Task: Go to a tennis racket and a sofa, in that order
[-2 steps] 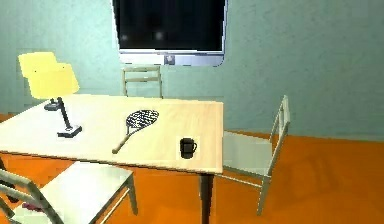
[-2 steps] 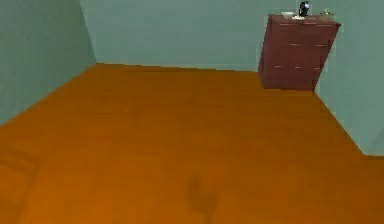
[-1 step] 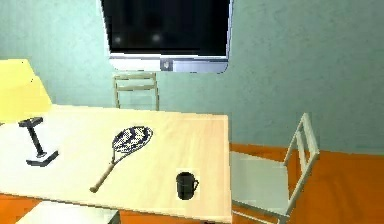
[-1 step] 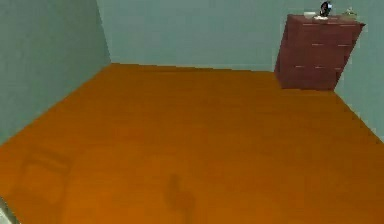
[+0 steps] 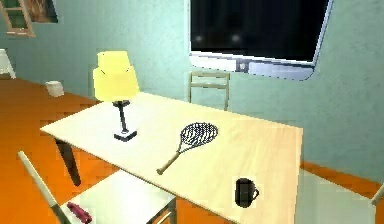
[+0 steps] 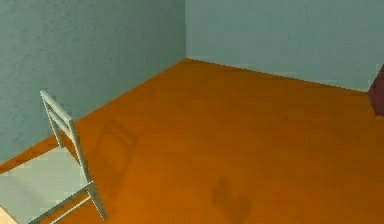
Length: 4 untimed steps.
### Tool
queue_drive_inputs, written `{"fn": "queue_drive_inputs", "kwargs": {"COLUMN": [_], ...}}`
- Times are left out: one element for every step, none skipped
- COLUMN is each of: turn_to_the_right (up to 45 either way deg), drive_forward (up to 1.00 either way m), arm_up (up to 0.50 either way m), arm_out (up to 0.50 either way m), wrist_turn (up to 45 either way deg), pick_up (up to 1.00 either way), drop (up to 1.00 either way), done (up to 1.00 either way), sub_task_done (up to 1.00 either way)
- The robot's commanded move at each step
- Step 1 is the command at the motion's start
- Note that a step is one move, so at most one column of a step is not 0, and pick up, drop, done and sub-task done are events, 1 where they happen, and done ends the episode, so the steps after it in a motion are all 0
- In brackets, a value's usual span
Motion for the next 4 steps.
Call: {"fn": "queue_drive_inputs", "kwargs": {"turn_to_the_right": [0.0, -45.0, -45.0, -45.0], "drive_forward": [0.00, 0.00, 0.00, 0.00], "arm_up": [0.00, 0.00, 0.00, 0.00], "arm_out": [0.00, 0.00, 0.00, 0.00], "wrist_turn": [0.0, 0.0, 0.0, 0.0], "pick_up": [0.00, 0.00, 0.00, 0.00], "drop": [0.00, 0.00, 0.00, 0.00], "done": [0.00, 0.00, 0.00, 0.00], "sub_task_done": [1.00, 0.00, 0.00, 0.00]}}
